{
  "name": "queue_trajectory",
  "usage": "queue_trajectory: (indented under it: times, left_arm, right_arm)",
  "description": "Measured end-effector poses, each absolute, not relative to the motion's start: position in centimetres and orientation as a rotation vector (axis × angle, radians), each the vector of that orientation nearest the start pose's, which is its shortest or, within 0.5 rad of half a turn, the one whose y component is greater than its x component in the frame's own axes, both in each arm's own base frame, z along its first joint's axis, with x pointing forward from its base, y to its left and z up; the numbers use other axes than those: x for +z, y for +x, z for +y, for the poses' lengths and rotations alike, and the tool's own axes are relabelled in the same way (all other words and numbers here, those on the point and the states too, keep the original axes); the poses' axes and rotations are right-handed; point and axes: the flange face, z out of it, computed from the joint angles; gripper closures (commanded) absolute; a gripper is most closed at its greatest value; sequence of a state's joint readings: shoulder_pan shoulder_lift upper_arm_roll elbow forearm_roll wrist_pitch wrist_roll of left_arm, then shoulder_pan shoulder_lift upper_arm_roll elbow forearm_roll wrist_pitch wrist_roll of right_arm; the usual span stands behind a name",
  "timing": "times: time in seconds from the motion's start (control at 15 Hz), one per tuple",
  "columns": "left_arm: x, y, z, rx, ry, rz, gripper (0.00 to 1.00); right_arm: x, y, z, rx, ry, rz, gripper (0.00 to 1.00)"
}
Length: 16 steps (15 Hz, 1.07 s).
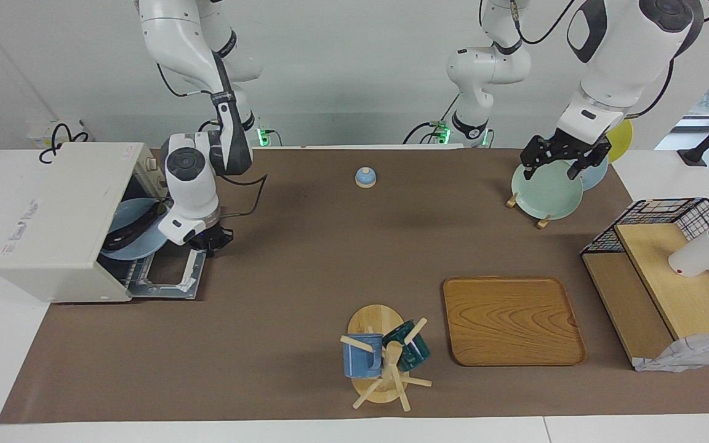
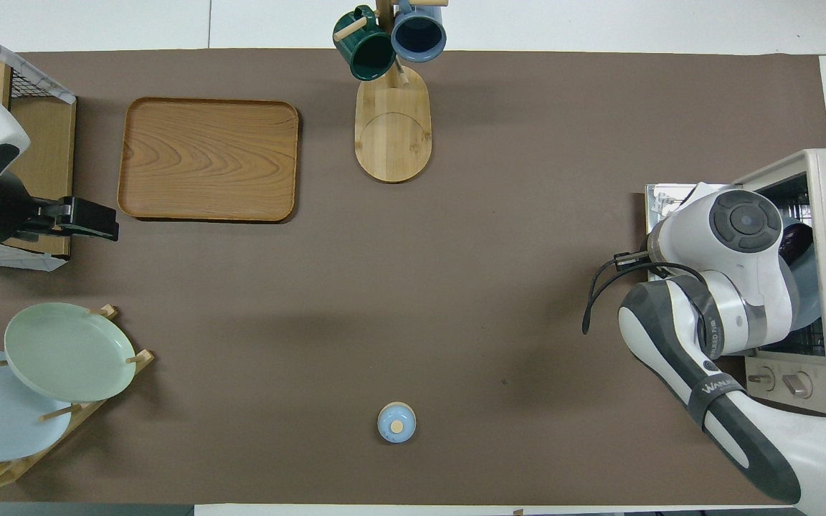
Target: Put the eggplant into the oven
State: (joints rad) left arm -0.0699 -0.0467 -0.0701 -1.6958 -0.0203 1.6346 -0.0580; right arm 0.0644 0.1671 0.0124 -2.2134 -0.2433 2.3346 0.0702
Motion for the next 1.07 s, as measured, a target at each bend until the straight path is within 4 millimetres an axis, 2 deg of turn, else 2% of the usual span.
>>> queue_trajectory:
  times: [0.27,0.4,0.53,0.73,0.87,1.07]
  left_arm:
    - [59.6,53.8,-7.9,0.026,-3.154,0.127,0.00]
    - [59.6,53.8,-7.9,0.026,-3.154,0.127,0.00]
    - [59.6,53.8,-7.9,0.026,-3.154,0.127,0.00]
    - [59.6,53.8,-7.9,0.026,-3.154,0.127,0.00]
    - [59.6,53.8,-7.9,0.026,-3.154,0.127,0.00]
    - [59.6,53.8,-7.9,0.026,-3.154,0.127,0.00]
  right_arm:
    - [31.0,54.5,4.5,0.111,-3.336,-0.363,1.00]
    - [32.5,55.0,4.5,0.156,-3.346,-0.370,1.00]
    - [34.8,55.6,4.0,0.186,-3.347,-0.390,1.00]
    - [39.7,56.4,1.9,0.226,-3.353,-0.396,1.00]
    - [42.5,56.7,-0.3,0.227,-3.364,-0.390,1.00]
    - [45.0,57.2,-3.7,0.232,-3.367,-0.392,1.00]
